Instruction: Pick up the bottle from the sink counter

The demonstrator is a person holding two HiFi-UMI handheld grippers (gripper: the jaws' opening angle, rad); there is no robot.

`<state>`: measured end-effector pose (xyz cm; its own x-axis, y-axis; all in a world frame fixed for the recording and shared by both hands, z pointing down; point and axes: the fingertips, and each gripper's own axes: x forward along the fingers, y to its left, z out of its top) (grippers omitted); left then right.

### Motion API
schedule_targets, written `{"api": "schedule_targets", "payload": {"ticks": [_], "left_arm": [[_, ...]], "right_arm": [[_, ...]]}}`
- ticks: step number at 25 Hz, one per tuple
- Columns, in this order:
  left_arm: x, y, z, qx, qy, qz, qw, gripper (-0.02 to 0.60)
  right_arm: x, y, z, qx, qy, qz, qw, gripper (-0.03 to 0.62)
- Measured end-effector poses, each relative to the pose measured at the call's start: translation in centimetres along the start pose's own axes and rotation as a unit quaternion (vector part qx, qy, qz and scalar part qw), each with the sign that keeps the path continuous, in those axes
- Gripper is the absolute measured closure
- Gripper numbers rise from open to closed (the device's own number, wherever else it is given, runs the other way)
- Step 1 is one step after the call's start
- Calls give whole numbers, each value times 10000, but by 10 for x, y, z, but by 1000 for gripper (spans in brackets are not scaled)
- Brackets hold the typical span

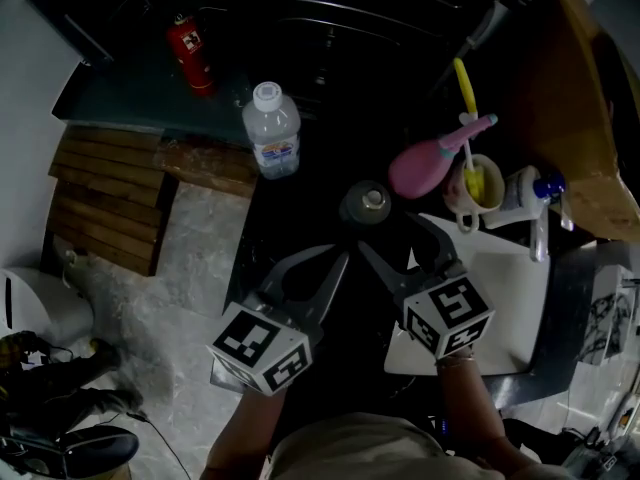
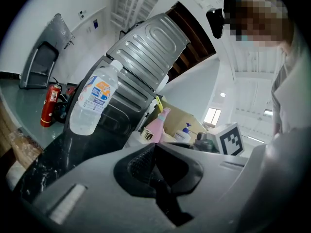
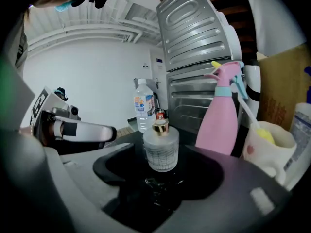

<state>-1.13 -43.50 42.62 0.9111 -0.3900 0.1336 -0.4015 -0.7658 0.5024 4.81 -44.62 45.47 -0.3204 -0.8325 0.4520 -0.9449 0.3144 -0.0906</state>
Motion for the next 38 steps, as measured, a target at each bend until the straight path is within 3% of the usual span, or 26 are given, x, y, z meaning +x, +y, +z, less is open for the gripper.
{"api": "schedule_targets", "payload": {"ticks": [7, 13, 25, 38], "left_arm": [[0, 0, 1, -86, -53, -27, 9999, 574], [0, 2, -2, -193, -53, -22, 9998, 574], [3, 15, -2, -229, -83, 100, 9997, 574], [6, 20, -4, -209, -81, 147, 9996, 574]], "right_arm": [[16, -4, 0, -239, 184, 114, 9995, 253], [30, -7, -1, -235, 414, 184, 9987, 252], [49, -10, 1, -273, 408, 315, 9983, 244], [62, -3, -13, -538, 907, 548, 9929, 244]]}}
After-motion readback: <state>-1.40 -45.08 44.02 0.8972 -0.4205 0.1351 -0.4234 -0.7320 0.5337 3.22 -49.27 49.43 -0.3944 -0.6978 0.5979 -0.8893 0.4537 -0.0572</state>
